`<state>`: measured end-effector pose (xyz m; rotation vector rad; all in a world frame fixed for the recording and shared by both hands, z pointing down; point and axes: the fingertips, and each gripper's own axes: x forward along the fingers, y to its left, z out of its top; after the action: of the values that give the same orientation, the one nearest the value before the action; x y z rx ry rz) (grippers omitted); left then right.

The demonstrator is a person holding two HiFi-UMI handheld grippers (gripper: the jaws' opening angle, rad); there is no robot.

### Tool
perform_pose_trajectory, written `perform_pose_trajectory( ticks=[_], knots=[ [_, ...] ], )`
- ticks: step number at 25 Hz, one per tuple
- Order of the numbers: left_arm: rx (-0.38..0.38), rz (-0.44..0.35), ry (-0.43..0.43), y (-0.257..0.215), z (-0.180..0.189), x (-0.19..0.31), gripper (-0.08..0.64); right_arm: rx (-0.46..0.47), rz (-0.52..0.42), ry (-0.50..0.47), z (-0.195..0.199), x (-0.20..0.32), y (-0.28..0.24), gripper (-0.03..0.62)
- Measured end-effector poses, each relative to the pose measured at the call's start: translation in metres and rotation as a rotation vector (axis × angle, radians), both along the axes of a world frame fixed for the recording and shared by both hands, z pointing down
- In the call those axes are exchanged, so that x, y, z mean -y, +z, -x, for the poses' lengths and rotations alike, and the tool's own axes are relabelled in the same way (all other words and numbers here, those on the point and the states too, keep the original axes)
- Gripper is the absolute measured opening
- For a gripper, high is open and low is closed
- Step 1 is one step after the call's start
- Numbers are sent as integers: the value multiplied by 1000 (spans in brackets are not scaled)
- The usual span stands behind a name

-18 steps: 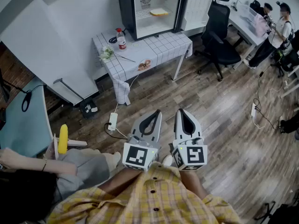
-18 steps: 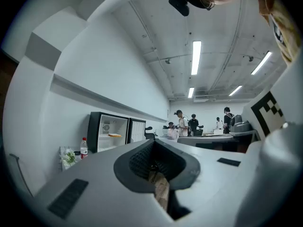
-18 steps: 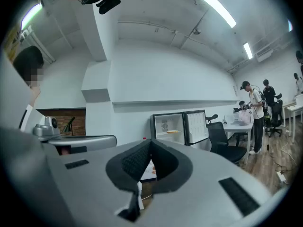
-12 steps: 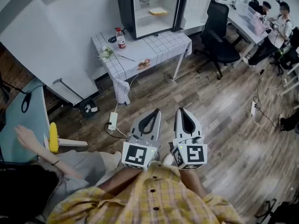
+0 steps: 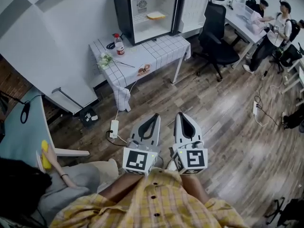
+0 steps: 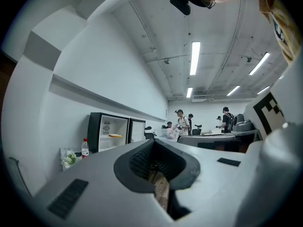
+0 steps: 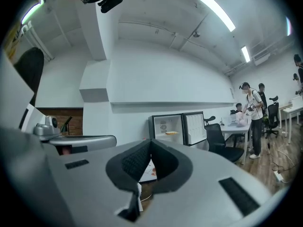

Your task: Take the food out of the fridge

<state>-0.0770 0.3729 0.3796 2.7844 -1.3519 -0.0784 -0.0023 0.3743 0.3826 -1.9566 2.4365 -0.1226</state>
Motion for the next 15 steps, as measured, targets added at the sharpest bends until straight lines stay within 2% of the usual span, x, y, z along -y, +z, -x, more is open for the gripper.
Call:
perform_pose_trajectory(
  ticks=[5,10,15],
  knots=[
    [13,-20,19,-5,12,4,5,-14,-13,19,13,4,-7,6],
    [-5,-4,42,-1,22,9,5,-41,-27,49,22,8,-9,6],
    [-5,17,59,10,18,21,5,-37,-1,62,20,18,0,6]
  ],
)
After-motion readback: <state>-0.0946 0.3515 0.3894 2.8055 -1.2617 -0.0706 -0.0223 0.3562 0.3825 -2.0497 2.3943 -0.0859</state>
